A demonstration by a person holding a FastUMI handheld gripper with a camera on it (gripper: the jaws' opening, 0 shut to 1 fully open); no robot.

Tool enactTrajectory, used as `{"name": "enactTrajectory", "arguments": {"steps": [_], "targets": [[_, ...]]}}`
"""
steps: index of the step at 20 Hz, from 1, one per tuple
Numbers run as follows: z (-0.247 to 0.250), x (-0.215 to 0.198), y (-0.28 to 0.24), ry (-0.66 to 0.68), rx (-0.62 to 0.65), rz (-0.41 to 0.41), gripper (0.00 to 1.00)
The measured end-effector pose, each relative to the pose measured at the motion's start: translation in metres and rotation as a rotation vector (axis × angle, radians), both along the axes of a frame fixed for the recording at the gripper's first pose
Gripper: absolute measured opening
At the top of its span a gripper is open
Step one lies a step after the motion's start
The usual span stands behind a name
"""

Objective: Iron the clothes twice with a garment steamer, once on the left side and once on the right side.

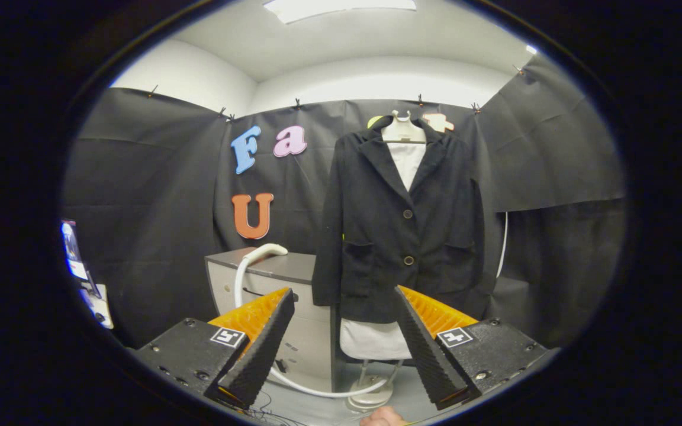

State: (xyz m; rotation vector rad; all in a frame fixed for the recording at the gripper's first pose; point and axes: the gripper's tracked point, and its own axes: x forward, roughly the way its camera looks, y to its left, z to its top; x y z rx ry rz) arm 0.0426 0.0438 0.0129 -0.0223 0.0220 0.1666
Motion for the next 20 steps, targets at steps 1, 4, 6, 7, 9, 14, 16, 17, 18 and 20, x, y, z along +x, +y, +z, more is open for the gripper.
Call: {"name": "enactTrajectory", "arguments": {"steps": [1, 4, 6, 7, 9, 14, 16, 17, 18, 20], "targets": [[0.001, 0.005, 0.011, -0.005, -0.003, 0.006, 1.0], [0.016, 0.022, 0.045, -0.025, -0.005, 0.032, 1.0], [0.027, 0.033, 0.068, -0.04, 0.017, 0.055, 1.0], [0.033, 0.039, 0.079, -0.042, 0.02, 0.065, 1.0], [0.041, 0.051, 0.1, -0.048, 0.021, 0.087, 1.0], [0.058, 0.098, 0.154, -0.045, 0.004, 0.162, 1.0], [0.063, 0.124, 0.178, -0.048, 0.009, 0.197, 1.0], [0.063, 0.138, 0.189, -0.046, 0.009, 0.218, 1.0], [0.063, 0.154, 0.198, -0.034, 0.007, 0.23, 1.0], [0.061, 0.193, 0.217, 0.004, 0.004, 0.252, 1.0]]}}
